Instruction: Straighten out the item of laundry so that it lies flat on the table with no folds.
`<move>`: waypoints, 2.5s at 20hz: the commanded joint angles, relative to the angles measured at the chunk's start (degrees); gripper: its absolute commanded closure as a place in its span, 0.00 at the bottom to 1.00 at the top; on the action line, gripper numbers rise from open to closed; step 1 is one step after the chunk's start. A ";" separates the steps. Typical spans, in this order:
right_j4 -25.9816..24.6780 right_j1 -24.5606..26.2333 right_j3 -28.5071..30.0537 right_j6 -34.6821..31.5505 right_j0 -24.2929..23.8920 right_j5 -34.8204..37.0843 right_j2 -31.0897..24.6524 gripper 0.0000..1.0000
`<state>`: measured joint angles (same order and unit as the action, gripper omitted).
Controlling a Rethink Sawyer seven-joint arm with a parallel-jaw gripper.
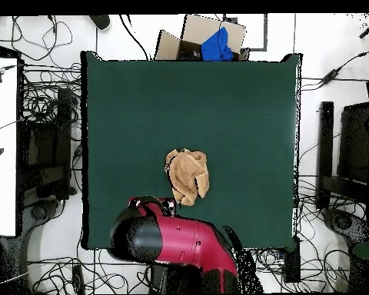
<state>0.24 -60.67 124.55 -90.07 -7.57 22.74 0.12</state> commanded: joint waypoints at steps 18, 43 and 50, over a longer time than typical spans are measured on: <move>-8.88 10.74 -5.58 -5.78 -5.17 -6.69 -0.04 0.00; -14.71 18.34 -11.97 -3.92 -12.07 -10.82 -3.25 0.00; -14.56 21.81 -13.04 -5.50 -12.24 -15.24 -4.03 0.00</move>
<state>-11.21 -42.93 114.40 -90.07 -19.18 12.30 0.25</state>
